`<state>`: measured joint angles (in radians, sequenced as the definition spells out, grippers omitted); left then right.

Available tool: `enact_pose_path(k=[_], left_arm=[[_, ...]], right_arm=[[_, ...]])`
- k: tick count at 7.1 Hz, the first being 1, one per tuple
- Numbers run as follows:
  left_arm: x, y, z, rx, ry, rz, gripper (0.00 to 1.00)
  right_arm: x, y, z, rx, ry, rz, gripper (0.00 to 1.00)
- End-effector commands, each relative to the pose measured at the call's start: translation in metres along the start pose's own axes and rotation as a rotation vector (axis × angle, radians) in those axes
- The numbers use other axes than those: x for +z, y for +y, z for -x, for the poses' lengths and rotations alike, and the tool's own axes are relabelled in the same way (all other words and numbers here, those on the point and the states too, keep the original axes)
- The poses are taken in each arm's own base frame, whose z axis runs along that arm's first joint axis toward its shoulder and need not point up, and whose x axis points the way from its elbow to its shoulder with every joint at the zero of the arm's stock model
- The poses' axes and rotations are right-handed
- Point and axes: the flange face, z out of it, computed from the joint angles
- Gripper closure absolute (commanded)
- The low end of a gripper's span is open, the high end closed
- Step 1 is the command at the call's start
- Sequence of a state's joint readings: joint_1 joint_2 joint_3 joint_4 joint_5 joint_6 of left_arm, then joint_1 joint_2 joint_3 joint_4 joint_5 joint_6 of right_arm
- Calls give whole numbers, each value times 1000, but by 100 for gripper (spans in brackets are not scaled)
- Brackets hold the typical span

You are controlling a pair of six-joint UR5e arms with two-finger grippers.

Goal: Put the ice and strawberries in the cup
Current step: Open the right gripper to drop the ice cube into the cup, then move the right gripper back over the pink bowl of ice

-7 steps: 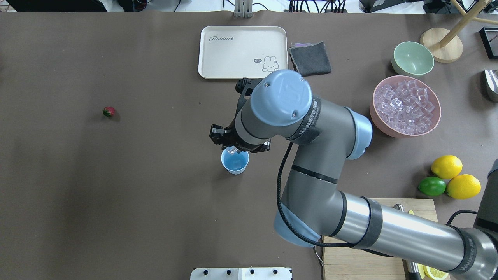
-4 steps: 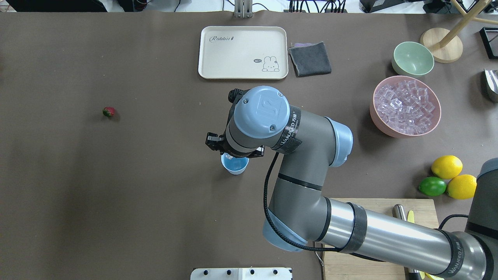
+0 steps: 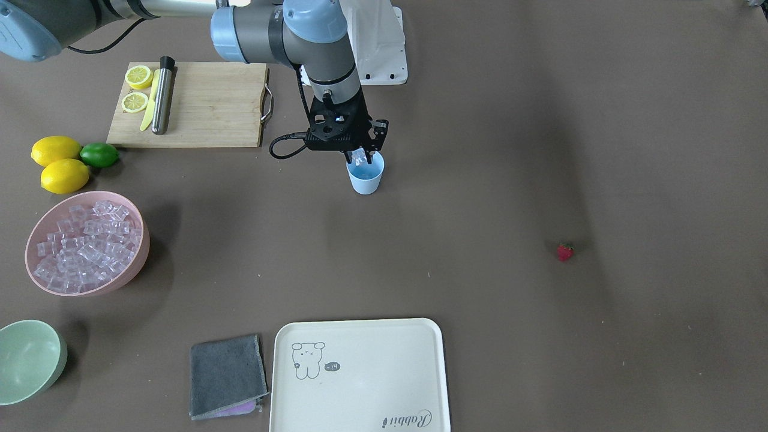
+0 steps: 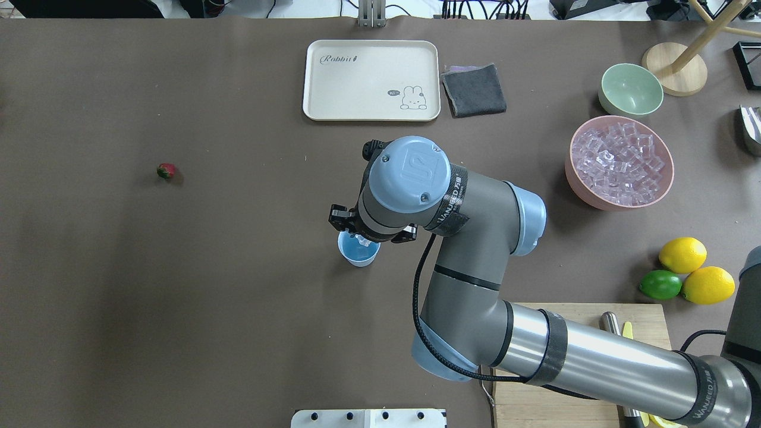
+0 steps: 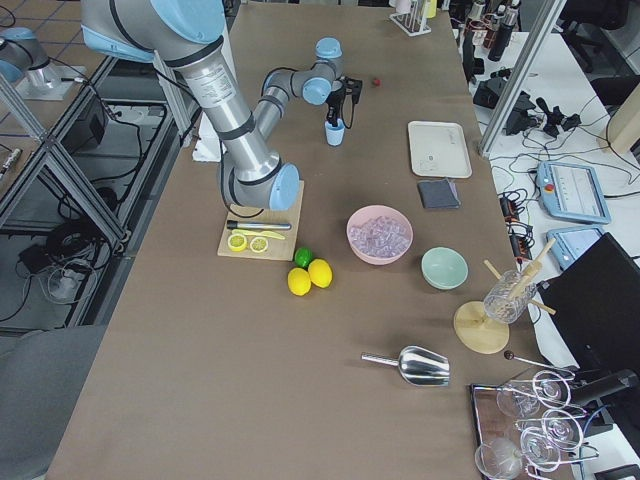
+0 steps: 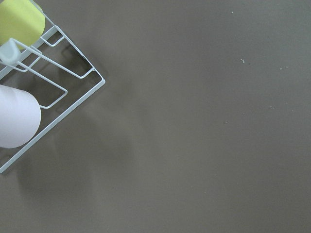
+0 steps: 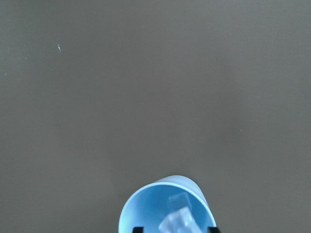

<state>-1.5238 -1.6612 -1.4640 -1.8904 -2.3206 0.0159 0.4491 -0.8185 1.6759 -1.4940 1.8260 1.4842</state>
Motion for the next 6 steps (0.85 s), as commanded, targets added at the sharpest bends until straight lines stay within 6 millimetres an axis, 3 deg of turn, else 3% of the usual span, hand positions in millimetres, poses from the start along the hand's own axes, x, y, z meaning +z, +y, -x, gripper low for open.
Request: enact_pose_path(k=[1, 2, 3, 4, 5, 6], left_arm=[[2, -4, -4, 8, 1, 3, 2], [2, -4, -4, 9, 1, 2, 2], [0, -4, -6, 12, 3, -2, 2], [0, -3, -6, 13, 3, -3, 2], [1, -2, -5, 8, 3, 0, 2], [2, -1, -6, 10, 3, 0, 2]], right_arm=[[-8, 6, 8, 0, -19, 10, 1], [-30, -7, 8, 6, -50, 4, 1], [-73, -50, -17, 42, -65, 19, 1], [-128, -115, -63, 22, -28, 21, 1], [-156, -177, -134, -50, 70, -14, 1], [-161, -220, -215, -174, 187, -18, 1]])
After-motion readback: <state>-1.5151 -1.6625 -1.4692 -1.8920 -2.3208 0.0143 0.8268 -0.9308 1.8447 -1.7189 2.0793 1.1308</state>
